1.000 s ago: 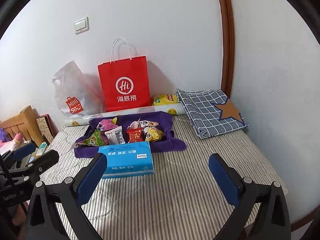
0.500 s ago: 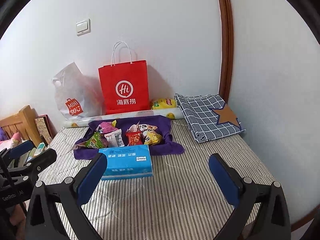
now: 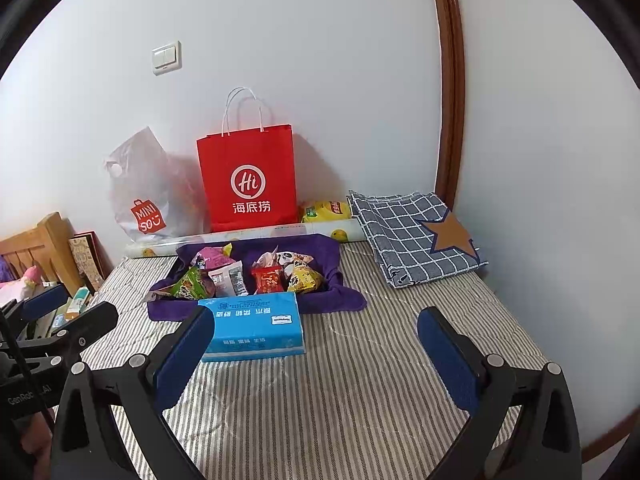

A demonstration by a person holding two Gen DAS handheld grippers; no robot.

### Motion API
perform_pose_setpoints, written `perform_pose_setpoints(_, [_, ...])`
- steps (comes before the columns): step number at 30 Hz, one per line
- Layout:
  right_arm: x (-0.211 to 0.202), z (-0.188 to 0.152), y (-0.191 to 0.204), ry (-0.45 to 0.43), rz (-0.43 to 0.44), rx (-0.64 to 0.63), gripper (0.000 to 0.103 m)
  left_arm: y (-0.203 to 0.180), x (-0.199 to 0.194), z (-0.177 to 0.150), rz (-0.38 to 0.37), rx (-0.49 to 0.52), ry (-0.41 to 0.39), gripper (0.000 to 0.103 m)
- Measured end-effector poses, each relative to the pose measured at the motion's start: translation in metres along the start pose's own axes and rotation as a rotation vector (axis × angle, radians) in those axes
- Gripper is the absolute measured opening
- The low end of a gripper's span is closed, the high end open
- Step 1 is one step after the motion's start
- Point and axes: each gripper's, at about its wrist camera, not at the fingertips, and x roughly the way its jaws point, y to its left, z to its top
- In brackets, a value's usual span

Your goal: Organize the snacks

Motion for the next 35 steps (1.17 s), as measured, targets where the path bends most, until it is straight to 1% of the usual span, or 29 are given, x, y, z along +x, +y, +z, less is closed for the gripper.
perform_pose_setpoints(35, [-0.0061,0.0015,-0.0016,-0.018,-0.004,0.005,0.103,-0.0041,-0.0052,0.0006,-0.016,0.001,-0.011,0.096])
